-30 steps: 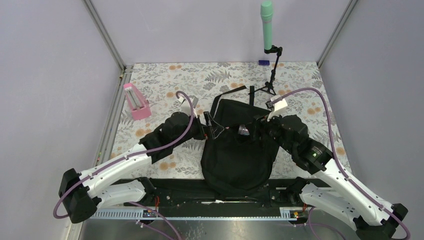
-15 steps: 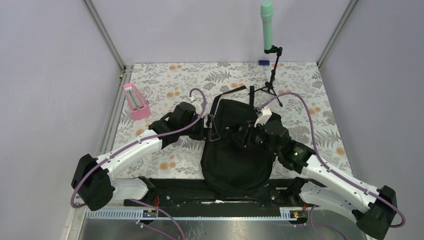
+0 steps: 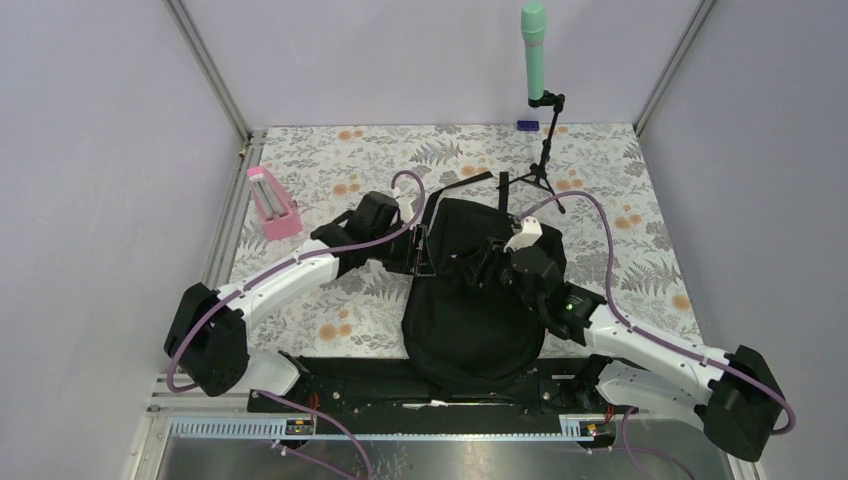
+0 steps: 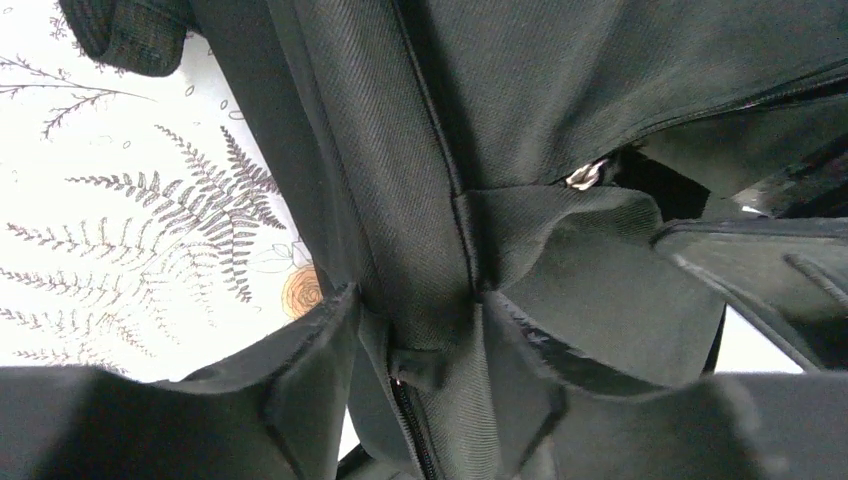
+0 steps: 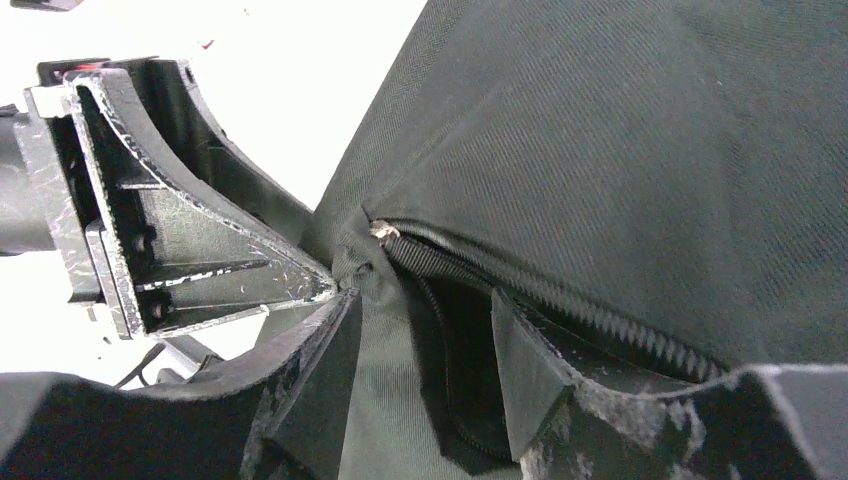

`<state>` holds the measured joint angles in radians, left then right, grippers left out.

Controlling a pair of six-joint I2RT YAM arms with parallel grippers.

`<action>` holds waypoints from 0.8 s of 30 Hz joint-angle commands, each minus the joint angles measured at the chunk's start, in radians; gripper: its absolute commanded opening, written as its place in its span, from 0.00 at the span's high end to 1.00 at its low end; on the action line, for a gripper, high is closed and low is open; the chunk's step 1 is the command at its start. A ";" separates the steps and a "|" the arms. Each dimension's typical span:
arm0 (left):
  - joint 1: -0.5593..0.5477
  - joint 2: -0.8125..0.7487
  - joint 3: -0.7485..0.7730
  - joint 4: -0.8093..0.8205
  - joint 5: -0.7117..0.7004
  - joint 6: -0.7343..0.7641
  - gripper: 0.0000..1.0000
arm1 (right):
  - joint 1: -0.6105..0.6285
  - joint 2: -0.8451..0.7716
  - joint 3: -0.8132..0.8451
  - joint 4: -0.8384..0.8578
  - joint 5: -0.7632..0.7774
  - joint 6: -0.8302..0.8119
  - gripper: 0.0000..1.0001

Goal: Pack the student bag
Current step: Zip the student bag at the center of the board.

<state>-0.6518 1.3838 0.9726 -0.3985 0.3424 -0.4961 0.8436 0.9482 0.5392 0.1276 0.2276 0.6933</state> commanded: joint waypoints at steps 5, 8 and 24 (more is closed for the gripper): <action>0.014 0.029 0.087 -0.045 0.071 0.084 0.76 | 0.008 0.129 0.096 0.118 0.018 -0.020 0.40; 0.014 0.026 0.077 -0.038 0.079 0.085 0.84 | 0.008 0.153 0.111 0.125 0.024 -0.035 0.37; 0.014 0.018 0.045 -0.012 0.084 0.073 1.00 | 0.007 0.312 0.233 0.127 -0.114 -0.093 0.37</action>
<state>-0.6430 1.4158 1.0145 -0.4355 0.3859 -0.4332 0.8444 1.2400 0.6994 0.2008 0.1886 0.6361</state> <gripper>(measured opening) 0.079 0.651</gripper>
